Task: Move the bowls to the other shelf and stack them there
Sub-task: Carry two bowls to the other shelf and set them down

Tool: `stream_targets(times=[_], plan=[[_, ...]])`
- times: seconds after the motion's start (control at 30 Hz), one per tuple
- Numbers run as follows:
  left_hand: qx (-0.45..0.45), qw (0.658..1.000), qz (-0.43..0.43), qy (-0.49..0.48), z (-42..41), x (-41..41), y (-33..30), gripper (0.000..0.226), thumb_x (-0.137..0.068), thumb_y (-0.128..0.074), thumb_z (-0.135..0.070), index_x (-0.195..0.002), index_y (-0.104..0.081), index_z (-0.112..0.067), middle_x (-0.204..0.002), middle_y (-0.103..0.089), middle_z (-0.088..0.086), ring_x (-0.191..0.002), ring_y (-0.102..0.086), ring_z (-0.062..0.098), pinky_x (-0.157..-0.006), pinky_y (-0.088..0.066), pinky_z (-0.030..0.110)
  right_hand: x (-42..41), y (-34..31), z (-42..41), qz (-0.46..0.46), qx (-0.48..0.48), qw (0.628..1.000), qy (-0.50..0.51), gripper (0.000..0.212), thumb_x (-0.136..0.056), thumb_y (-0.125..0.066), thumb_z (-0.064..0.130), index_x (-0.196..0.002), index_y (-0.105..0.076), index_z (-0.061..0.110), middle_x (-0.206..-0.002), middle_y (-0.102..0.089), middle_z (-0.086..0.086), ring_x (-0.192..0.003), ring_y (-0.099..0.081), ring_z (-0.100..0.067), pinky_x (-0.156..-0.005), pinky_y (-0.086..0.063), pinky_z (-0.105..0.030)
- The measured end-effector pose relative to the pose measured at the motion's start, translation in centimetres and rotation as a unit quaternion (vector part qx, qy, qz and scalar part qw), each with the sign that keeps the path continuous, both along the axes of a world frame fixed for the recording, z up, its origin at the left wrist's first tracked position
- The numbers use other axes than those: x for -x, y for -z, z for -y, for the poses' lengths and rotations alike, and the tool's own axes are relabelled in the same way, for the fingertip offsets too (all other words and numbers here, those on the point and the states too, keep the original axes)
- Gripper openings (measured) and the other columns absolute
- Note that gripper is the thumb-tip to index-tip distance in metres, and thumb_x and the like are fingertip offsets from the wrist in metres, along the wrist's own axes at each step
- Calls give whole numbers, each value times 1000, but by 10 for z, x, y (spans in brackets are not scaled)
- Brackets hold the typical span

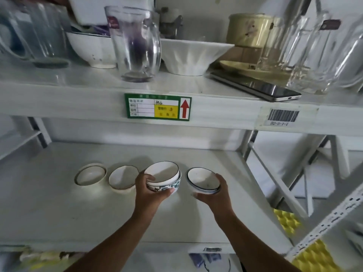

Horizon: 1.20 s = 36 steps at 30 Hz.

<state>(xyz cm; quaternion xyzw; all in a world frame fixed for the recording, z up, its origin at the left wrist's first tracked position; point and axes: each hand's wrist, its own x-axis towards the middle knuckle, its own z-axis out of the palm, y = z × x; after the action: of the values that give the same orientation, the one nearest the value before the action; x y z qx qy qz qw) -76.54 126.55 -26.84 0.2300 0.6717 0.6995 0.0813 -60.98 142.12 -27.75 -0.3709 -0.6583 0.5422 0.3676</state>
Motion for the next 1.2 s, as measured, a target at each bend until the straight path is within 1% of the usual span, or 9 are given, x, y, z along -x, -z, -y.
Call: stream_targets(times=[0.13, 0.3, 0.37, 0.5, 0.67, 0.83, 0.93, 1.07, 1.2], plan=[[10, 999, -38, -31, -19, 7, 32, 66, -41, -89, -37, -91, -46, -35, -112, -49, 2, -108, -52, 23, -91, -47, 36, 13, 25, -14, 9, -10, 1000, 19, 97, -43, -100, 3, -128, -56, 17, -121, -62, 3, -110, -62, -14, -77, -50, -7], [17, 996, -83, -25, -31, 20, 57, 66, -41, -86, -37, -92, -46, -31, -107, -43, -4, -105, -49, 19, -87, -42, 15, 26, 48, -21, 20, -20, 999, 27, 99, -37, -99, 17, -127, -58, 19, -123, -65, 1, -111, -64, -15, -90, -56, -30], [28, 996, -83, -15, -35, 25, 64, 64, -41, -84, -39, -92, -48, -22, -107, -43, -3, -104, -49, 20, -85, -38, 8, 30, 52, -24, 28, -37, 998, 30, 94, -35, -97, 15, -122, -62, 19, -117, -69, 2, -106, -67, -12, -87, -56, -26], [43, 994, -101, -7, -37, 33, 72, 63, -42, -82, -40, -89, -49, -15, -111, -46, 3, -107, -47, 22, -88, -36, 8, 33, 62, -30, 47, -57, 997, 32, 92, -33, -95, 19, -120, -65, 22, -117, -70, 2, -106, -68, -17, -89, -58, -35], [67, 992, -106, 2, -38, 47, 77, 63, -42, -84, -32, -91, -45, -25, -116, -47, 3, -111, -47, 20, -91, -40, 20, 37, 67, -35, 50, -81, 995, 28, 87, -34, -93, 19, -117, -66, 25, -115, -70, 5, -107, -67, -17, -93, -57, -43], [103, 990, -97, 15, -35, 61, 80, 65, -38, -83, -37, -89, -45, -22, -114, -48, -3, -110, -46, 16, -87, -42, 27, 43, 80, -35, 75, -57, 995, 22, 104, -34, -96, 28, -131, -57, 23, -130, -60, -2, -120, -59, -22, -101, -52, -48], [115, 986, -109, 45, -34, 72, 83, 65, -38, -83, -37, -88, -45, -19, -120, -48, -5, -116, -45, 11, -85, -40, 18, 48, 80, -36, 87, -60, 994, 17, 109, -36, -98, 30, -135, -54, 22, -134, -58, -2, -123, -58, -22, -102, -51, -48], [135, 977, -149, 75, -33, 84, 87, 63, -40, -80, -36, -90, -47, -18, -122, -46, -12, -120, -41, 2, -91, -39, 21, 53, 78, -38, 91, -92, 992, 10, 104, -37, -98, 37, -132, -57, 21, -129, -63, 0, -119, -60, -23, -98, -53, -47], [153, 970, -171, 87, -36, 87, 83, 75, -38, -79, -39, -105, -53, -17, -122, -38, -26, -111, -41, 2, -93, -30, 5, 57, 80, -39, 88, -94, 992, 7, 108, -36, -99, 38, -134, -55, 25, -132, -61, 2, -122, -58, -22, -100, -52, -47]])
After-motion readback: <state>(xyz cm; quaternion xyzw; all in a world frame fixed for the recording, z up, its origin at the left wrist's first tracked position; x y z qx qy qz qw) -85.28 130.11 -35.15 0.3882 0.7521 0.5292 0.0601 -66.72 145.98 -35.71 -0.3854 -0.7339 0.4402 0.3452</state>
